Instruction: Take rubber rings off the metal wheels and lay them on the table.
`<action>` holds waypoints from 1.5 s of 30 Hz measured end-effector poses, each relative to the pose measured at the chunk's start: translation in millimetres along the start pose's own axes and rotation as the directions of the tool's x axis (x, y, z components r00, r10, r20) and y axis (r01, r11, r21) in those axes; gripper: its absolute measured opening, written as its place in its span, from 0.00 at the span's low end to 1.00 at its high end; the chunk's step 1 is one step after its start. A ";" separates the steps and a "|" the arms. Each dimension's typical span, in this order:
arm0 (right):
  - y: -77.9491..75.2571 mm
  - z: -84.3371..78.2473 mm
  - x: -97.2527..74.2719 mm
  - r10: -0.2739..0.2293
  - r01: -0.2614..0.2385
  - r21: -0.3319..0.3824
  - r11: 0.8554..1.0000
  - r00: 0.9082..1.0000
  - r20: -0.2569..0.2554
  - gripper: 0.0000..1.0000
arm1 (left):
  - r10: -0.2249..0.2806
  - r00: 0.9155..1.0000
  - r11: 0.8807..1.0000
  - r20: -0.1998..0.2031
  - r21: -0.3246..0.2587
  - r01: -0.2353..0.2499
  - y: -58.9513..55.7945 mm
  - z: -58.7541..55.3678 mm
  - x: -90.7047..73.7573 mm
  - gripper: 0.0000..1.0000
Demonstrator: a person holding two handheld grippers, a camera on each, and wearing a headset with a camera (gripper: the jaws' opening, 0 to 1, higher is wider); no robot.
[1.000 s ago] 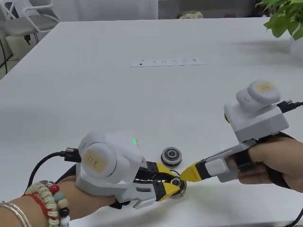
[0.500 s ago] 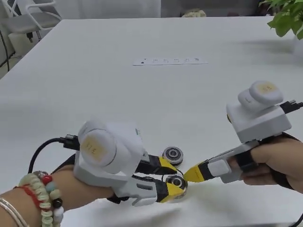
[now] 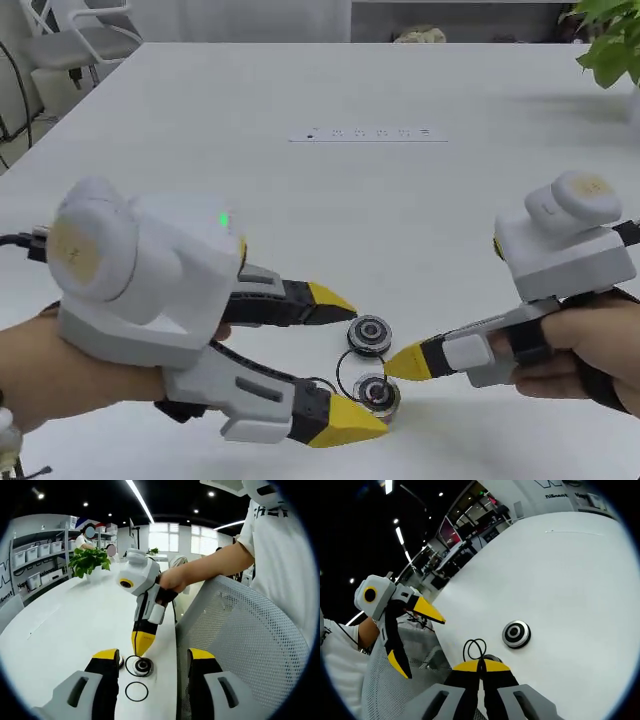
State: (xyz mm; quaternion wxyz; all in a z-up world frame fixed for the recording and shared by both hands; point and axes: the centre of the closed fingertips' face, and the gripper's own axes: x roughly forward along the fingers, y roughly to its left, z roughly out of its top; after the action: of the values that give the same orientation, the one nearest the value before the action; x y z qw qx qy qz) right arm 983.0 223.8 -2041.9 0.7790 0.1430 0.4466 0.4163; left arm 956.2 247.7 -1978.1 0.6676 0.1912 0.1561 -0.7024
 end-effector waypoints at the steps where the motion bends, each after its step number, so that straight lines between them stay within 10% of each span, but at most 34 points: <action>1: 0.9 0.2 0.3 0.002 -0.002 -0.001 1.000 1.000 0.000 0.00 | 0.004 1.000 1.000 -0.008 0.009 -0.004 -0.3 -0.9 -4.0 0.53; 12: 12.6 5.7 1.9 0.029 -0.029 -0.025 0.999 0.999 0.017 0.00 | 0.162 0.987 0.985 0.016 -0.060 -0.160 8.5 -5.4 -62.9 0.61; 28: 26.8 8.9 11.3 0.046 -0.045 -0.063 0.997 0.999 0.017 0.00 | 0.403 0.915 0.890 -0.009 -0.229 -0.394 8.5 -51.7 -128.4 0.65; 37: 33.9 7.2 22.6 0.046 -0.045 -0.127 0.991 0.999 0.004 0.00 | 0.388 0.921 0.880 0.025 -0.309 -0.362 2.0 -56.4 -114.0 0.69; 45: 26.1 4.0 34.7 -0.011 0.009 -0.181 0.983 1.000 -0.011 0.00 | 0.363 0.932 0.888 -0.023 -0.293 -0.353 -0.4 -65.3 -108.7 0.78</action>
State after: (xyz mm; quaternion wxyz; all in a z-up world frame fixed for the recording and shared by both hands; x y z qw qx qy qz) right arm 981.5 267.3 -2044.1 0.7881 0.0666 0.4124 0.4521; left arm 963.7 374.1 -1983.6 0.8088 0.1044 0.2097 -0.5395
